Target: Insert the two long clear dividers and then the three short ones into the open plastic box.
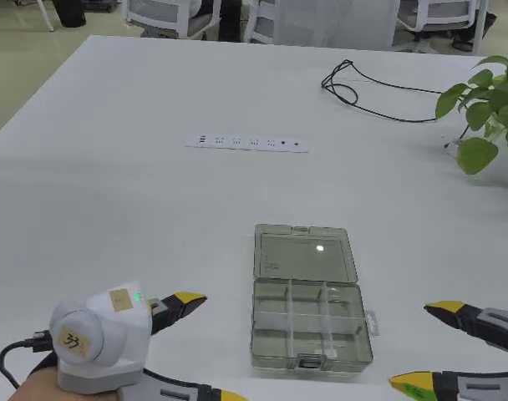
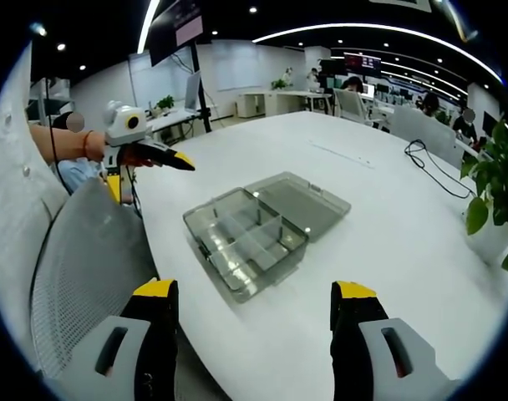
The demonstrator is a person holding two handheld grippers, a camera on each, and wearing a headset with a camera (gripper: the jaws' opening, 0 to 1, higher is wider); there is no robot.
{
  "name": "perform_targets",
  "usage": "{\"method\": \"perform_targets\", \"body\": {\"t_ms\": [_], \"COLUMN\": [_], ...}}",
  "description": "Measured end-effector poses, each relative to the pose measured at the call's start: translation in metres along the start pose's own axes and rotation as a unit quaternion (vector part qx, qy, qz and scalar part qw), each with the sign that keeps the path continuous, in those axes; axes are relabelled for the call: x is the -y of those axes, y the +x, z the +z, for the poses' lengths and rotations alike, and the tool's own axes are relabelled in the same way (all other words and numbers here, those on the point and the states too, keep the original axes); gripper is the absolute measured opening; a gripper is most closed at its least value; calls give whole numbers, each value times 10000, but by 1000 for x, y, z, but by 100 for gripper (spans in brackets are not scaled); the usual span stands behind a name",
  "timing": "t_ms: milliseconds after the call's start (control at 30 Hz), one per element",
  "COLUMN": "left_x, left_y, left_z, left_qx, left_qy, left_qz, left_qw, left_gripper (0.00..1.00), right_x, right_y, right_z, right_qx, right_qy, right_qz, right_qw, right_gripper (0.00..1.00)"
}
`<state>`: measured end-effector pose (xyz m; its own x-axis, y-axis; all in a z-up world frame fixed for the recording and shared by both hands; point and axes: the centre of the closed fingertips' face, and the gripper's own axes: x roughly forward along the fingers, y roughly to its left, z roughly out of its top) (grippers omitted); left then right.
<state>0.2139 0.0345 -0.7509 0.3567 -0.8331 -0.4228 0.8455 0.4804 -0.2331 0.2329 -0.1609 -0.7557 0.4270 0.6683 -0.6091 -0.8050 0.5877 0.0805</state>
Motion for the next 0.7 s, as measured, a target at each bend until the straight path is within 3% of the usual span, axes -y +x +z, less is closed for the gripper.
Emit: {"method": "perform_targets", "body": {"t_ms": [700], "left_x": [-1], "left_y": [1], "left_z": [-1], "left_qx": [-47], "left_qy": [53], "left_qz": [39], "left_qw": [10000], "left_gripper": [100], "right_x": [-3], "right_y": [0], "right_z": [0], "right_qx": [-42], "right_qy": [-68], "right_qz": [30], "right_qw": [10000], "right_gripper": [75]}}
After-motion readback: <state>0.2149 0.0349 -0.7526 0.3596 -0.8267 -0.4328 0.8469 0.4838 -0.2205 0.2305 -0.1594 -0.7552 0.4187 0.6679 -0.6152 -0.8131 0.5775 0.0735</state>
